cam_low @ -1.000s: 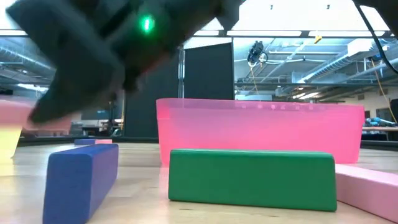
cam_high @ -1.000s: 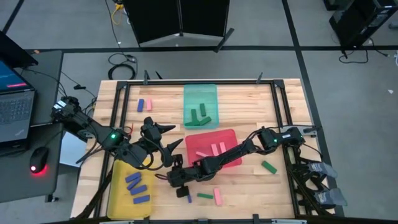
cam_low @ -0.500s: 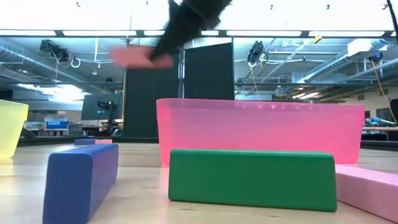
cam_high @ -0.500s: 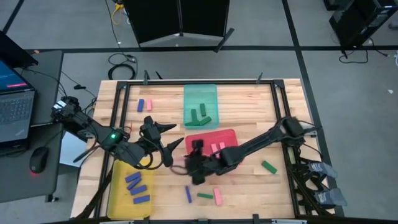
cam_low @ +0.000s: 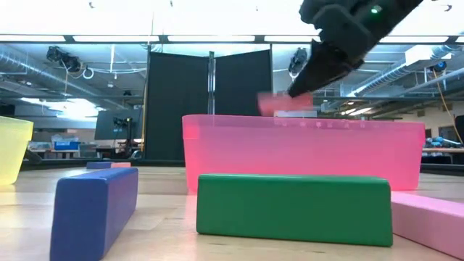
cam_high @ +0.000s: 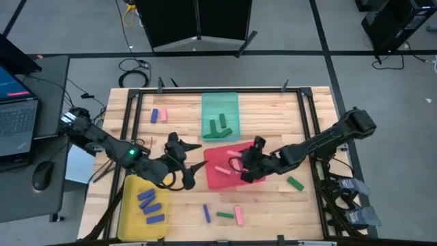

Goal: Sort blocks
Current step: Put the pink block into the pink bin, then put the blue block into the yellow bin

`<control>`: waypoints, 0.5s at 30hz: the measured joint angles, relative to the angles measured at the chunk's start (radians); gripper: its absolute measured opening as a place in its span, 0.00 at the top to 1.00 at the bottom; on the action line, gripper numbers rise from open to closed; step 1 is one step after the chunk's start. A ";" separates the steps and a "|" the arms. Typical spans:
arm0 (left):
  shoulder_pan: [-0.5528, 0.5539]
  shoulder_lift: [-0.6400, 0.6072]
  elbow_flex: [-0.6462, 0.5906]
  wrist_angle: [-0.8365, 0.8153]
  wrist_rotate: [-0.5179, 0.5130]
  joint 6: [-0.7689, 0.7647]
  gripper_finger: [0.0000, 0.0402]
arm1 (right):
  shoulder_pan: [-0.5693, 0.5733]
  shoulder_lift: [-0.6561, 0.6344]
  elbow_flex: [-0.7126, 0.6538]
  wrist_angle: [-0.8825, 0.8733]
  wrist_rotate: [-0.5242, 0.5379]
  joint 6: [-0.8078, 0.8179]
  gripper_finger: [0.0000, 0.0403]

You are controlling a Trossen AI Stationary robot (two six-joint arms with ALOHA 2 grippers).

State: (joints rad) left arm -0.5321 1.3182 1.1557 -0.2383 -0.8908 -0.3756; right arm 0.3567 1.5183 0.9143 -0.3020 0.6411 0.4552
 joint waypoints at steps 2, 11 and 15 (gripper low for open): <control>0.004 0.022 0.000 0.000 0.034 -0.015 0.27 | 0.000 -0.035 -0.038 0.004 -0.001 0.030 0.55; 0.009 0.165 0.000 0.000 0.339 0.048 0.27 | 0.062 -0.152 -0.103 0.077 0.037 -0.018 0.30; -0.003 0.255 0.000 0.001 0.478 0.128 0.27 | 0.089 -0.214 -0.103 0.109 0.058 -0.075 0.31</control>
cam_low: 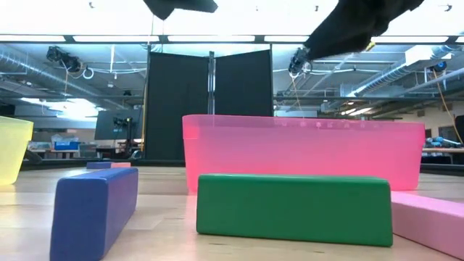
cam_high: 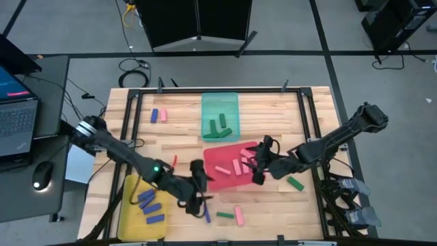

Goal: Sort blocks
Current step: Put the blue block into the yellow bin

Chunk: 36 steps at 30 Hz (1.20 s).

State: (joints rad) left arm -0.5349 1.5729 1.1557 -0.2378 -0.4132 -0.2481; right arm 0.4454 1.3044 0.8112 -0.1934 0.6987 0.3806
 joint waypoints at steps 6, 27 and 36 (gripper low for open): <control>-0.027 0.098 0.000 0.003 0.117 0.048 0.27 | 0.013 -0.051 0.000 0.006 0.000 -0.010 0.34; -0.083 0.258 0.006 0.003 0.233 0.199 0.27 | 0.019 -0.048 0.000 0.025 0.000 0.009 0.35; -0.083 0.332 0.031 0.008 0.253 0.245 0.27 | 0.018 -0.048 0.000 0.030 0.000 0.002 0.35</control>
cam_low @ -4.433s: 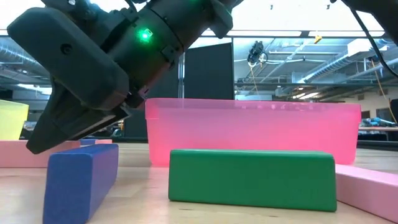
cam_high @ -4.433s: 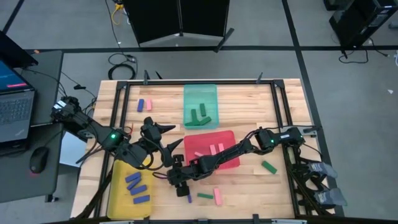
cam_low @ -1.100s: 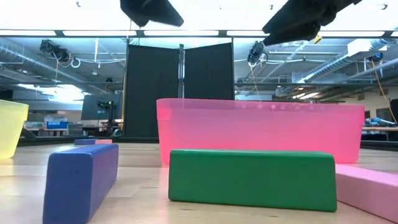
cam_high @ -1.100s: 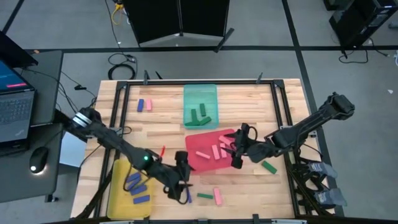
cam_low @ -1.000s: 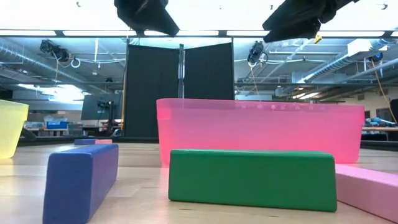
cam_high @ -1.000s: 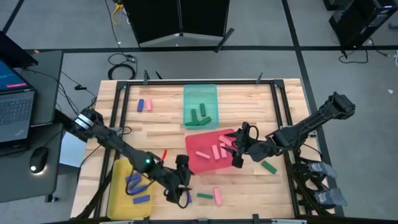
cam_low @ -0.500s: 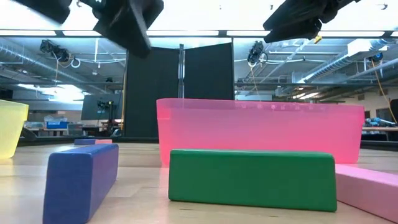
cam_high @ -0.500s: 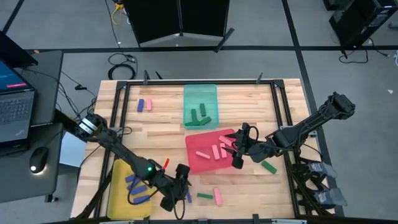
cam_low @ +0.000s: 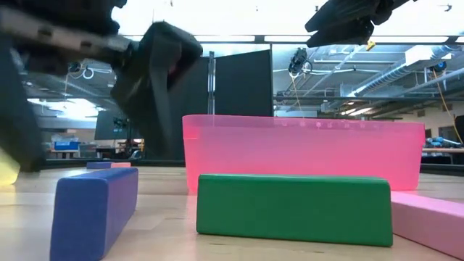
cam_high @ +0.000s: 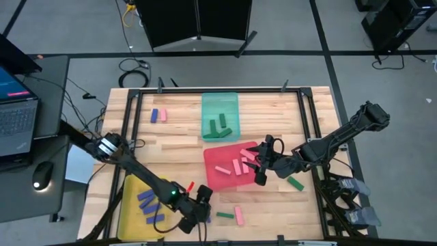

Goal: Sort blocks
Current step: Put the blue block into the yellow bin

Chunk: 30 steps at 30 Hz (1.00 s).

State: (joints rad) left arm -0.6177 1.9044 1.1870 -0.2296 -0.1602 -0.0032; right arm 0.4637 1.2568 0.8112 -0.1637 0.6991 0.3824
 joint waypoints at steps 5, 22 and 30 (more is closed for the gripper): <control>0.001 0.035 0.000 0.011 0.007 0.000 0.27 | 0.000 0.000 0.000 0.006 0.000 0.000 0.35; 0.018 0.092 0.003 0.032 0.025 -0.106 0.60 | 0.000 0.001 0.000 0.012 -0.001 -0.001 0.35; 0.023 0.064 0.043 -0.122 0.031 -0.182 0.85 | 0.000 0.001 0.000 0.011 -0.001 -0.004 0.35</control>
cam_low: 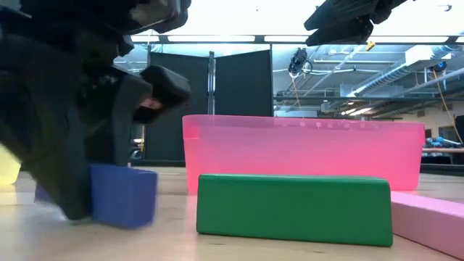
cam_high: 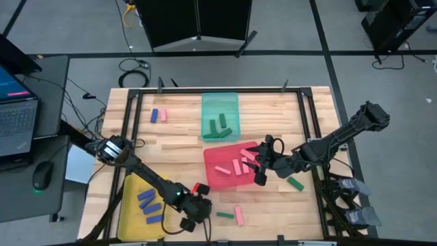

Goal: Sort blocks
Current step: Put the blue block into the yellow bin

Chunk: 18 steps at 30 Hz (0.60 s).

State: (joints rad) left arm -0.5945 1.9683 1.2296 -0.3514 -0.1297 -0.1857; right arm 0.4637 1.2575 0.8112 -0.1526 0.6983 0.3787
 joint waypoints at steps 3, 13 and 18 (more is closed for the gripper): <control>-0.009 -0.038 0.061 -0.161 -0.043 -0.006 0.85 | 0.000 0.000 0.000 0.001 0.000 -0.008 0.35; -0.130 -0.231 0.274 -0.864 -0.081 -0.497 0.85 | 0.023 0.000 0.000 0.003 -0.003 -0.008 0.35; -0.221 -0.274 0.193 -0.966 0.001 -0.785 0.85 | 0.037 0.000 0.000 0.004 -0.003 -0.008 0.35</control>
State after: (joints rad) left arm -0.8158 1.6942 1.4231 -1.3174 -0.1286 -0.9711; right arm 0.5006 1.2575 0.8112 -0.1486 0.6949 0.3706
